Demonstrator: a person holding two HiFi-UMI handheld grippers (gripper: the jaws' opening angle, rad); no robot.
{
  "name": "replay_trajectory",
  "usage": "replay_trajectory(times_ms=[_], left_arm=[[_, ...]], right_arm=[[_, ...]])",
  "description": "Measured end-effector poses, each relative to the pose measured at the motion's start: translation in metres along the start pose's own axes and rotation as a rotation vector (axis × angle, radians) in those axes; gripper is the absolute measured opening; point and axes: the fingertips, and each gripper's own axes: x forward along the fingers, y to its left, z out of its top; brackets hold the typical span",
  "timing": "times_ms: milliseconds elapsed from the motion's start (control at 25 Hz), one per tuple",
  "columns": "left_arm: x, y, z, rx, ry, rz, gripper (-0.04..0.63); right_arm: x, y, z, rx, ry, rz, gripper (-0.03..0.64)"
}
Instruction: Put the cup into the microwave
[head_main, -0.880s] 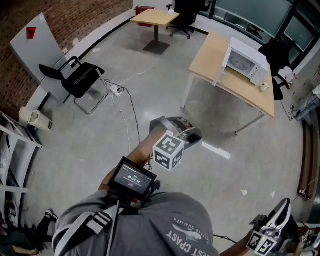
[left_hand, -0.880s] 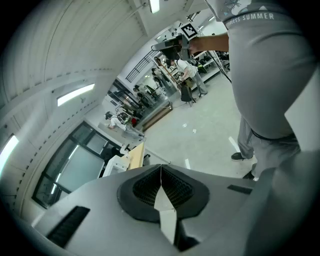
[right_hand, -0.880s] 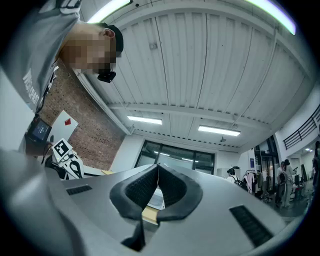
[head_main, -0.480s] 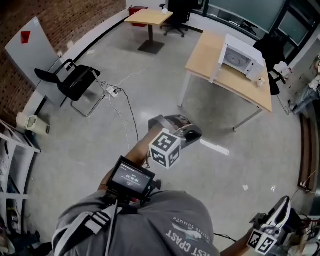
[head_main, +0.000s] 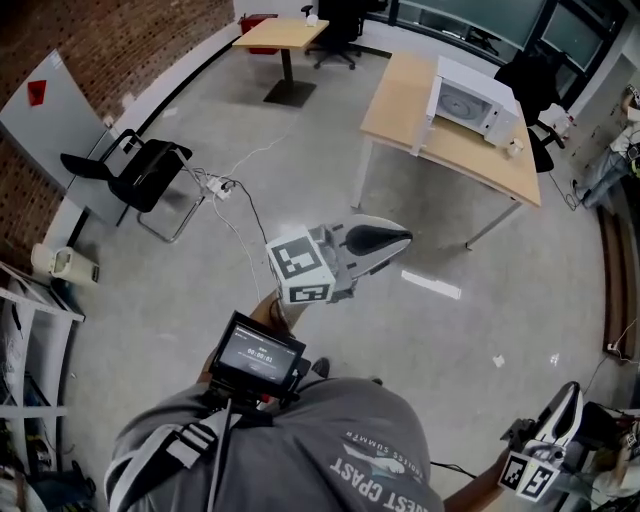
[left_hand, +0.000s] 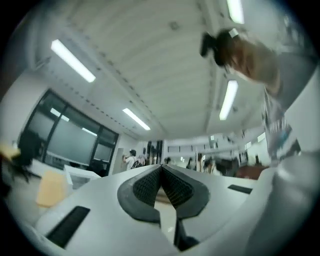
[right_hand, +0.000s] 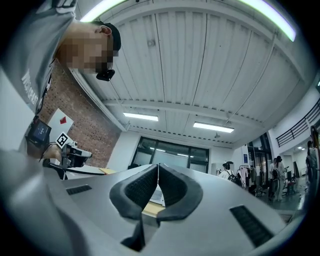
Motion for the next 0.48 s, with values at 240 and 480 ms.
replay_trajectory(times_ms=[240, 480], left_arm=[[-0.002, 0.013, 0.023, -0.26, -0.19, -0.009, 0.021], [0.028, -0.003, 0.03, -0.403, -0.288, -0.055, 0.021]], right_arm=[[0.0, 0.004, -0.029, 0.1, 0.047, 0.07, 0.023], [-0.006, -0.025, -0.046, 0.102, 0.083, 0.093, 0.023]])
